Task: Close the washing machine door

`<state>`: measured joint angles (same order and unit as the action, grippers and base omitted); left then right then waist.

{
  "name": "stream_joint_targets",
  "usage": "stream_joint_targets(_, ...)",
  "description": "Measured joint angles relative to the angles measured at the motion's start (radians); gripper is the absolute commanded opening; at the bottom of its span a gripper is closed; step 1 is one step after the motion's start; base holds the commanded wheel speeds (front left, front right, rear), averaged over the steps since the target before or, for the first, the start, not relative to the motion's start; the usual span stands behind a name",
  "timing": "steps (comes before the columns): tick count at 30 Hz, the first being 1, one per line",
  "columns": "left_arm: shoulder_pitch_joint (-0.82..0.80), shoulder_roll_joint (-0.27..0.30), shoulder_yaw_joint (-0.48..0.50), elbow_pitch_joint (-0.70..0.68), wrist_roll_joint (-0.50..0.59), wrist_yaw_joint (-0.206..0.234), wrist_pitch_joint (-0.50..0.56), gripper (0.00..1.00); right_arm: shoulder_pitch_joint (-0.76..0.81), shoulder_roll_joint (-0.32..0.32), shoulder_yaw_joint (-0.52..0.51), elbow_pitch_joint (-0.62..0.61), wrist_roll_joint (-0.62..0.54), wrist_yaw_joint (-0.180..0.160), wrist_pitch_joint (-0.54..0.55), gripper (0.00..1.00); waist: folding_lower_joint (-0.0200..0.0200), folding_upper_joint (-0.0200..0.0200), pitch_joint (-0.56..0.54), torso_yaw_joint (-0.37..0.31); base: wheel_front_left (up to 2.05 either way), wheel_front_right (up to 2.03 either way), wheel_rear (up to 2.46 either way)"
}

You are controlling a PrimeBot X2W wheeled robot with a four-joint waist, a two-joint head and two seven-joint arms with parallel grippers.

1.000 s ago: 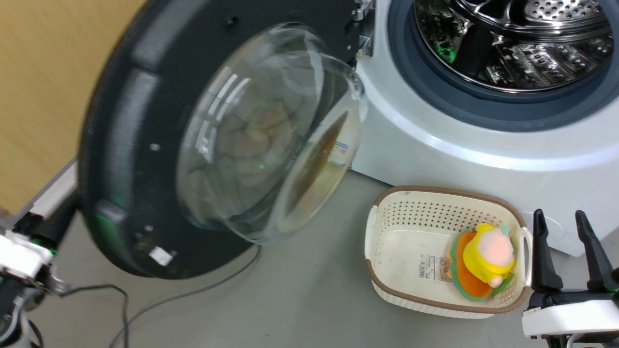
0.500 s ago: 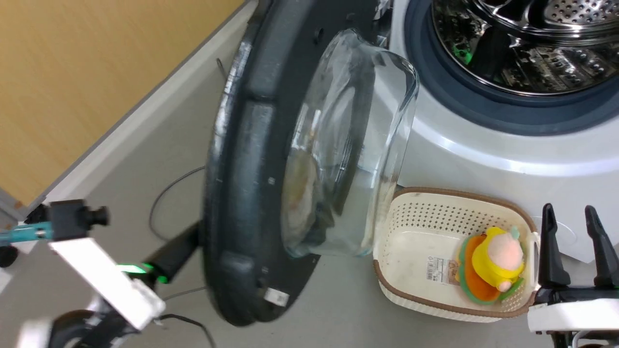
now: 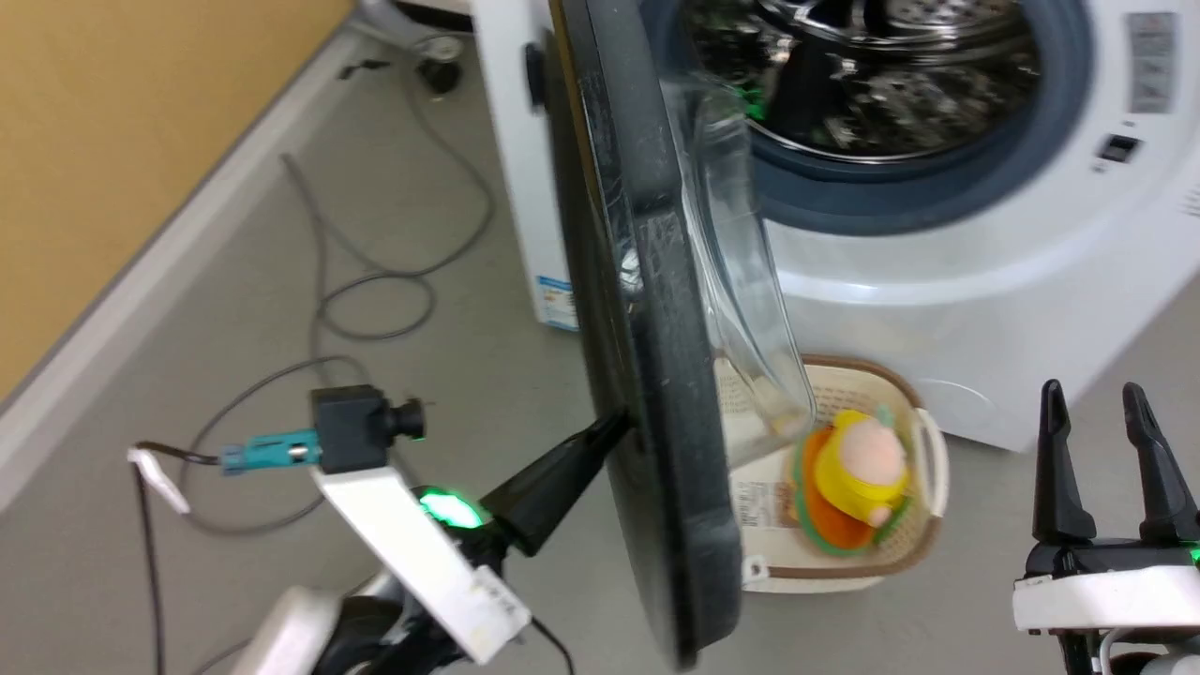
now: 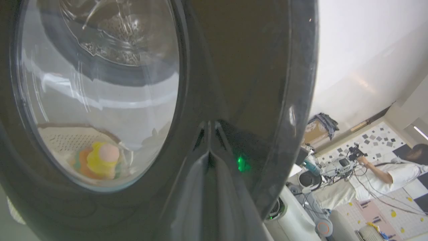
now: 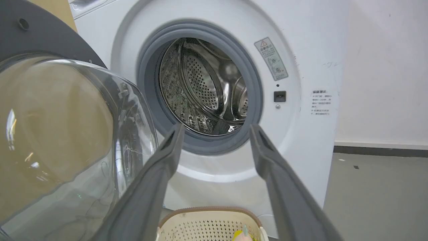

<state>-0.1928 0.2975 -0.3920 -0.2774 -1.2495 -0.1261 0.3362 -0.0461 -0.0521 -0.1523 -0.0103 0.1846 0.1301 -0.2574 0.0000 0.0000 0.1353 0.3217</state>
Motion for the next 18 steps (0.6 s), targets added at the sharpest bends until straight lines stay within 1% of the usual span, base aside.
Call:
stream_joint_targets(4, -0.055, -0.008, -0.089, 0.071, -0.007, 0.0, -0.105, 0.0, -0.002, 0.0, -0.001, 0.001, 0.0, 0.0, 0.0, 1.0, 0.0, 0.0, 0.0, -0.058, 0.0, 0.0, 0.0)
stream_joint_targets(10, -0.13, -0.027, -0.226, 0.2, -0.038, 0.0, -0.219, 0.0, -0.005, 0.0, 0.01, 0.003, 0.004, 0.0, 0.0, 1.0, 0.0, 0.0, 0.004, -0.132, 0.0, 0.0, 0.0)
stream_joint_targets(14, -0.16, -0.031, -0.306, 0.278, -0.056, 0.0, -0.282, 0.0, -0.007, 0.0, 0.017, 0.007, 0.01, 0.0, 0.0, 1.0, 0.0, 0.0, 0.008, -0.168, 0.0, 0.0, 0.0)
stream_joint_targets(18, -0.17, -0.016, -0.357, 0.298, -0.095, 0.0, -0.34, 0.0, -0.007, 0.0, 0.007, 0.016, 0.021, 0.0, 0.0, 1.0, 0.0, 0.0, 0.007, -0.188, 0.0, 0.0, 0.0)
